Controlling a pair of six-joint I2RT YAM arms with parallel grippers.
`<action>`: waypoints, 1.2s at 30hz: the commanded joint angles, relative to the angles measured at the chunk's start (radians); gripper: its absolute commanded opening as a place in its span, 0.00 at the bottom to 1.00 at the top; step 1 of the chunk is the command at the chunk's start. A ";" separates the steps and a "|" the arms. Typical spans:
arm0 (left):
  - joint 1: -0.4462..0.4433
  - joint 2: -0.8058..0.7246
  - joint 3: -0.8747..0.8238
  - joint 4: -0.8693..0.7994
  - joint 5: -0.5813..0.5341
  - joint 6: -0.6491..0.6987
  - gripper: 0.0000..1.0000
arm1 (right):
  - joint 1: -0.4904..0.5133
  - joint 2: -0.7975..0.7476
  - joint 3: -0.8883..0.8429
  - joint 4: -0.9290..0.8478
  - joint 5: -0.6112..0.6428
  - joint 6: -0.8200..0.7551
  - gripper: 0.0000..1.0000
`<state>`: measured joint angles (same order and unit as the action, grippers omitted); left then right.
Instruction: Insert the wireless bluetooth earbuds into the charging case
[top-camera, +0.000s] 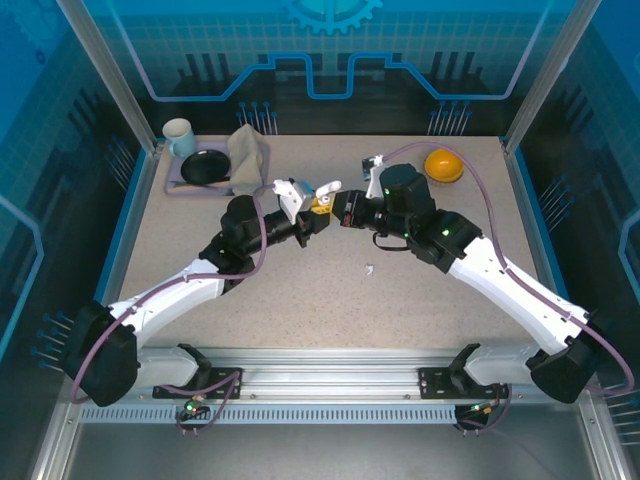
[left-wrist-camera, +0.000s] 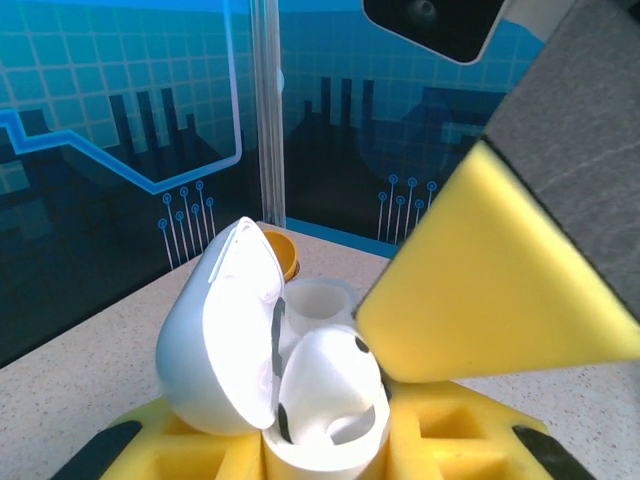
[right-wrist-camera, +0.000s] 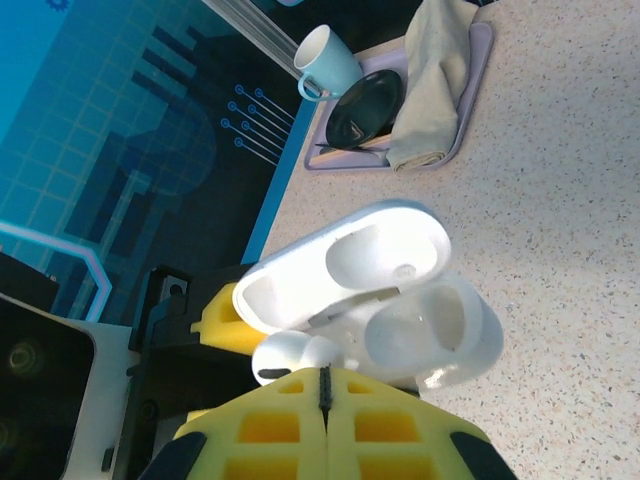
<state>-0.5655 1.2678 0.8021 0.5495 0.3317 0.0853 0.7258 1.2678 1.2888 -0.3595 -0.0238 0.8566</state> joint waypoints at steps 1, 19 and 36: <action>0.003 -0.002 0.008 0.007 0.044 0.025 0.00 | -0.005 0.005 0.047 -0.009 -0.025 -0.011 0.00; 0.034 -0.061 -0.055 0.007 -0.032 0.036 0.00 | -0.063 -0.120 -0.068 -0.265 0.160 -0.007 0.10; 0.064 -0.149 -0.140 0.021 -0.083 0.021 0.00 | -0.088 0.357 -0.058 -0.522 0.304 0.158 0.68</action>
<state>-0.5110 1.1454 0.6796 0.5285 0.2729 0.1059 0.6411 1.5845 1.1702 -0.8204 0.2379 0.9463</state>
